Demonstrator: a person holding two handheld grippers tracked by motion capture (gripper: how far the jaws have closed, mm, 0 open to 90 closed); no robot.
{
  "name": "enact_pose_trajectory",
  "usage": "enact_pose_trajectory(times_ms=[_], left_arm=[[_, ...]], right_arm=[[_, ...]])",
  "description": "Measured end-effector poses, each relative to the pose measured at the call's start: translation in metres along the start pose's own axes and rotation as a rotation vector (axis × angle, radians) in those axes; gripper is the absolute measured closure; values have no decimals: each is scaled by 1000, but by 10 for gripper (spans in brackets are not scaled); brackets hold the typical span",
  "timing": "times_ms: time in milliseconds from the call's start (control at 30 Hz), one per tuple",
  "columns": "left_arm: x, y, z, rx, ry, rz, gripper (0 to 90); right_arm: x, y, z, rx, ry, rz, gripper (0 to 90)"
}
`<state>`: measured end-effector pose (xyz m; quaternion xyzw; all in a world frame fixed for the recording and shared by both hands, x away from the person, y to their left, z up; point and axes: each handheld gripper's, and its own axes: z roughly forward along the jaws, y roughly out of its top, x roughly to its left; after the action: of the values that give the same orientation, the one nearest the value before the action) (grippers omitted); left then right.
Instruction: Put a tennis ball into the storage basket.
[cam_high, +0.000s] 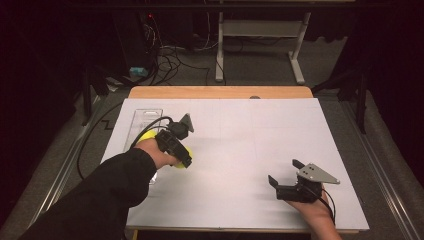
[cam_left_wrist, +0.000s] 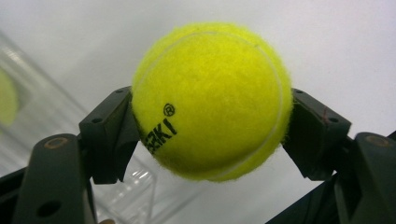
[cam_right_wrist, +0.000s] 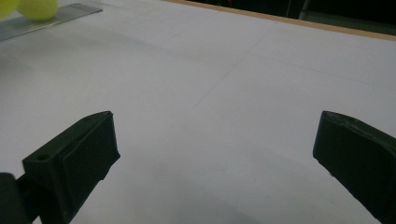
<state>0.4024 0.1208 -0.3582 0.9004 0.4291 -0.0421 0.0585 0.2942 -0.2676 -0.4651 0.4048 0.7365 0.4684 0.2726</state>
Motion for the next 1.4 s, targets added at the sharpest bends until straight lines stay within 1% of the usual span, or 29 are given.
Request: enact_pose_trajectory(times_ms=[33, 167, 367, 467, 567, 700, 733, 767, 833, 900, 967, 1233, 1300, 1400], left_arm=[[3, -2, -3, -4, 3, -9, 263], [17, -12, -12, -15, 18, -36, 263], [39, -30, -26, -28, 37, -87, 264], [50, -38, -29, -23, 51, -119, 263], [60, -44, -31, -15, 63, -141, 263], [69, -52, -33, -19, 70, -168, 263], [72, -54, -33, -10, 72, -173, 263], [74, -56, -33, -14, 75, -179, 263], [79, -59, -31, -5, 84, -195, 263], [83, -61, -26, 7, 92, -204, 263], [85, -62, -21, 16, 89, -210, 262], [87, -65, -3, 35, 92, -209, 260], [86, -65, 0, 40, 93, -207, 259], [87, -65, 0, 34, 94, -209, 259]], right_arm=[[-4, -1, -4, -5, -9, 4, 1], [-8, -3, -9, -10, -17, 9, 0], [-9, -3, -11, -12, -20, 13, 0], [-8, -3, -11, -10, -17, 13, 0], [-8, -3, -10, -7, -16, 11, 0], [-9, -3, -10, -8, -18, 13, 0], [-9, -3, -10, -8, -17, 12, 1], [-9, -3, -10, -7, -16, 12, 1], [-9, -3, -10, -6, -16, 9, 1], [-8, -4, -9, -4, -13, 9, 1], [-8, -4, -9, -2, -10, 7, 1], [-8, -4, -8, 2, -8, 4, 3], [-7, -4, -8, 2, -8, 7, 4], [-7, -4, -8, 2, -8, 6, 5]])
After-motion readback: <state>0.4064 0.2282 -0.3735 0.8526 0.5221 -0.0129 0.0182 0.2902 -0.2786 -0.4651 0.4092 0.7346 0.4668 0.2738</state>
